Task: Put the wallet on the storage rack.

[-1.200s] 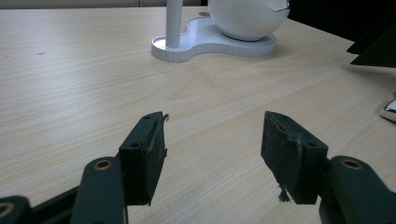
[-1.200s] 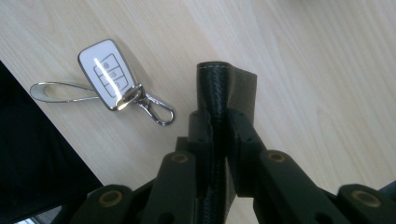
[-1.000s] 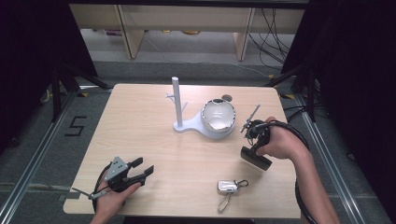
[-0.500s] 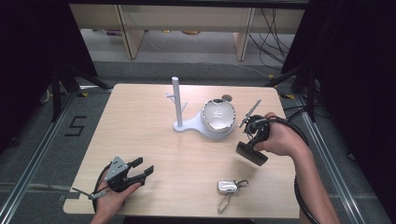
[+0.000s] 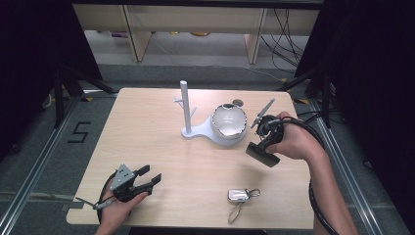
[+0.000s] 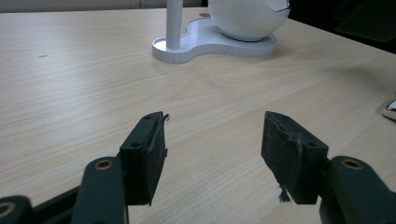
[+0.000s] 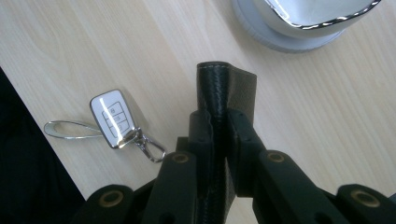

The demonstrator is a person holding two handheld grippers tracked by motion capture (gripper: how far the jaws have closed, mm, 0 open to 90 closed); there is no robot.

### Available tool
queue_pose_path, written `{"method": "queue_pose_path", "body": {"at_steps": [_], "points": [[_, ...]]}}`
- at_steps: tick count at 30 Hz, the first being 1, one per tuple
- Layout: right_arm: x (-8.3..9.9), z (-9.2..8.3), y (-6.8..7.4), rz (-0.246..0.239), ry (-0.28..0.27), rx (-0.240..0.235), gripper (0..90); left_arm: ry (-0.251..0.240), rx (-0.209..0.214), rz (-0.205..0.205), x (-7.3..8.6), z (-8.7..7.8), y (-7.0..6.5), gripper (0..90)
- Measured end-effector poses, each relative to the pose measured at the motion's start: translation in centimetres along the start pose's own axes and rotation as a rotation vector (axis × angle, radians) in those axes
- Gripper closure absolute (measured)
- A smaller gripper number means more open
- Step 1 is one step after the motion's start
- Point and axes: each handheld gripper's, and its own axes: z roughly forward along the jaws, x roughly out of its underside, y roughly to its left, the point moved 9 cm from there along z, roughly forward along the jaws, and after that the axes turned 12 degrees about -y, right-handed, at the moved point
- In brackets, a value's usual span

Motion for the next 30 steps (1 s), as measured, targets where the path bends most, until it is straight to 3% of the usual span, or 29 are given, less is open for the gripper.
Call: {"method": "queue_pose_path", "body": {"at_steps": [7,9,11,19,30], "points": [[-0.7,-0.3,-0.2,0.007,-0.009,0.017,82.1,-0.004,-0.001,0.000,0.0,0.0,-0.1,39.3],[-0.9,-0.3,-0.4,-0.017,-0.016,0.017,82.2,0.007,-0.010,0.005,0.0,-0.1,0.0,39.3],[-1.0,-0.3,-0.3,-0.003,-0.017,0.020,82.2,0.000,-0.005,0.000,0.0,0.0,-0.1,39.3],[-2.1,-0.6,-0.3,-0.024,-0.028,0.027,82.2,-0.004,-0.004,0.006,0.0,0.0,-0.1,39.3],[-3.7,-0.6,-0.9,-0.072,-0.041,0.048,82.2,0.001,-0.007,0.006,0.0,-0.1,-0.1,39.3]]}}
